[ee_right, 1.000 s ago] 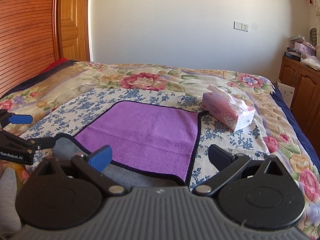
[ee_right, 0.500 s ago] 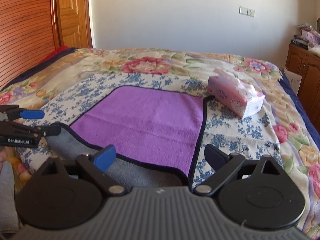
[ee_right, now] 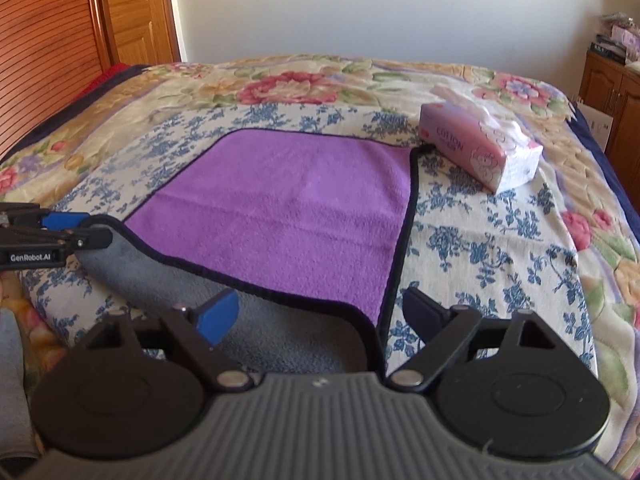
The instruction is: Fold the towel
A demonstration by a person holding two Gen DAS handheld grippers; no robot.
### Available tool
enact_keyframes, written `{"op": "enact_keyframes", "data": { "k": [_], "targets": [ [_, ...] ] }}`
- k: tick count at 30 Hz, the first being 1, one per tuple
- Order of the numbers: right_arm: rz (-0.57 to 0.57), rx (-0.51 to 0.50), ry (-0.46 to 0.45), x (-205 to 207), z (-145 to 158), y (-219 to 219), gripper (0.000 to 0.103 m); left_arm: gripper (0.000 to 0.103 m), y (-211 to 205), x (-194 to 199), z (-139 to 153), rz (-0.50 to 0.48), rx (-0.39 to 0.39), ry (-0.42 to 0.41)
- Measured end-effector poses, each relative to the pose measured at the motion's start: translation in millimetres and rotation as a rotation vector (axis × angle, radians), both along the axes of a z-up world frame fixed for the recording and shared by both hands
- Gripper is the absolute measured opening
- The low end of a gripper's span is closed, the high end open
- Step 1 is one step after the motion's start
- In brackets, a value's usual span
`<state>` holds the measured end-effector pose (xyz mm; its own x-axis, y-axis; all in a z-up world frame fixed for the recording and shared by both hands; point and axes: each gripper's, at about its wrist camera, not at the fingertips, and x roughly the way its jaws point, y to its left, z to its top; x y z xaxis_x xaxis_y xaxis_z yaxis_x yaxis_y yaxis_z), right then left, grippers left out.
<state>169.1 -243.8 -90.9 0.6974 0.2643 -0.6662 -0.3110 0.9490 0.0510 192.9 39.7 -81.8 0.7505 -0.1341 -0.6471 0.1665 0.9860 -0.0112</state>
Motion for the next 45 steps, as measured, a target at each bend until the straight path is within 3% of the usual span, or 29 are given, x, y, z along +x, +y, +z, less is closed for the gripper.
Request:
{"op": "enact_keyframes", "data": {
  "k": [9,18,26,29,34,36,38,40,45],
  "targets": [
    [-0.015,0.029,0.067,8,-9,-7,0.084,0.034,1,0,-3,0.007,-0.008,0.026],
    [-0.007,0.042,0.122,10,-13,-9,0.073,0.033,0,0,-5,0.011,0.002,0.032],
    [-0.01,0.036,0.14,11,-14,-11,0.046,0.031,1,0,-6,0.012,0.002,0.033],
    [-0.016,0.028,0.142,11,-14,-12,0.031,0.028,2,0,-6,0.012,-0.002,0.029],
    [-0.015,0.017,0.14,12,-15,-12,0.02,0.019,2,0,-5,0.013,-0.007,0.027],
    [-0.012,0.012,0.138,12,-15,-12,0.009,0.014,2,-1,-5,0.013,-0.007,0.026],
    [-0.011,0.012,0.135,12,-15,-13,0.009,0.009,2,-1,-5,0.01,-0.008,0.024],
    [-0.01,0.015,0.133,12,-14,-14,0.004,0.008,1,-2,-4,0.009,-0.01,0.022],
    [-0.013,0.018,0.11,11,-11,-15,0.004,0.007,0,-3,-2,0.003,-0.014,0.014]
  ]
}}
